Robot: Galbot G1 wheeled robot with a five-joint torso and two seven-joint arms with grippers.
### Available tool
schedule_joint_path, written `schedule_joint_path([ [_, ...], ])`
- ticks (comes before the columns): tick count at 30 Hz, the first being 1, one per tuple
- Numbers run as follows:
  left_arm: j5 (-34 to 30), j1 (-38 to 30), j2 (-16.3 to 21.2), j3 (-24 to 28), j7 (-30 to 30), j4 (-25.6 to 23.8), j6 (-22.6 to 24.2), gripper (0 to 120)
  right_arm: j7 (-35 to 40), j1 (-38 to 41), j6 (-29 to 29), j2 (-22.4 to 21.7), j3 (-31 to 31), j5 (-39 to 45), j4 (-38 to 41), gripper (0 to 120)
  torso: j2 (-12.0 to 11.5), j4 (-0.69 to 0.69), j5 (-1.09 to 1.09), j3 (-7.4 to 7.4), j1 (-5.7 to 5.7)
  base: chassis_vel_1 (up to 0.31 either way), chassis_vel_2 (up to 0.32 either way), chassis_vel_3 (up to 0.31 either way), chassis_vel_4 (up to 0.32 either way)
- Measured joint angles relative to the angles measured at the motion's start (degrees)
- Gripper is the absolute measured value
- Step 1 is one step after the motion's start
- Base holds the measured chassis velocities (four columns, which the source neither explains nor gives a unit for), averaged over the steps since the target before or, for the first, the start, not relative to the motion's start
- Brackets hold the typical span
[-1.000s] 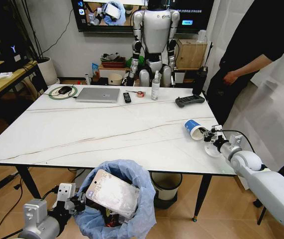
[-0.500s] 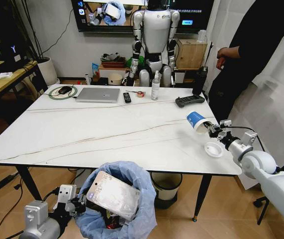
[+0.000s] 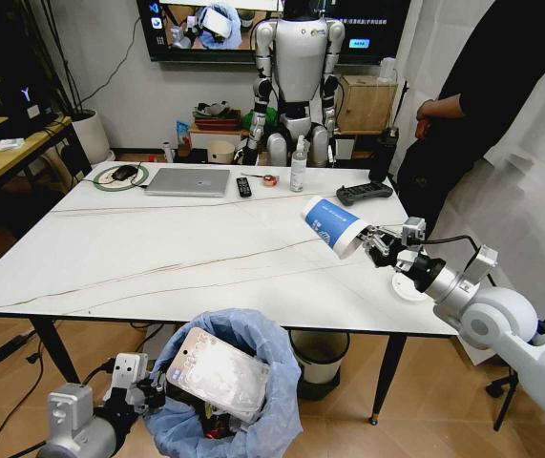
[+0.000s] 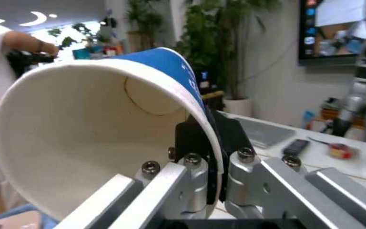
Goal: Pick up the trash bin and place the trash from the table into it.
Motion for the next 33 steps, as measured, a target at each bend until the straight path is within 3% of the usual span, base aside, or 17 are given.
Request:
schedule_joint_path([
  [15, -0.4, -0.6, 0.7, 0.3, -0.1, 0.0, 0.1, 0, -10.7, -1.4, 0.7, -4.0, -4.2, 2.9, 9.5, 0, 0.0, -0.02, 0.00, 0.00, 0.00, 0.000, 0.000, 0.000, 0.000],
  [24, -0.5, -0.5, 0.8, 0.8, -0.2, 0.0, 0.2, 0, -12.5, -1.7, 0.5, -5.5, -6.3, 1.3, 12.0, 0, 0.0, -0.01, 0.00, 0.00, 0.00, 0.000, 0.000, 0.000, 0.000],
  [33, -0.6, -0.4, 1.1, 0.5, -0.2, 0.0, 0.3, 0, -11.0, 4.5, -0.7, -3.9, -14.2, 0.5, 10.8, 0, 0.0, -0.01, 0.01, 0.00, 0.00, 0.000, 0.000, 0.000, 0.000],
])
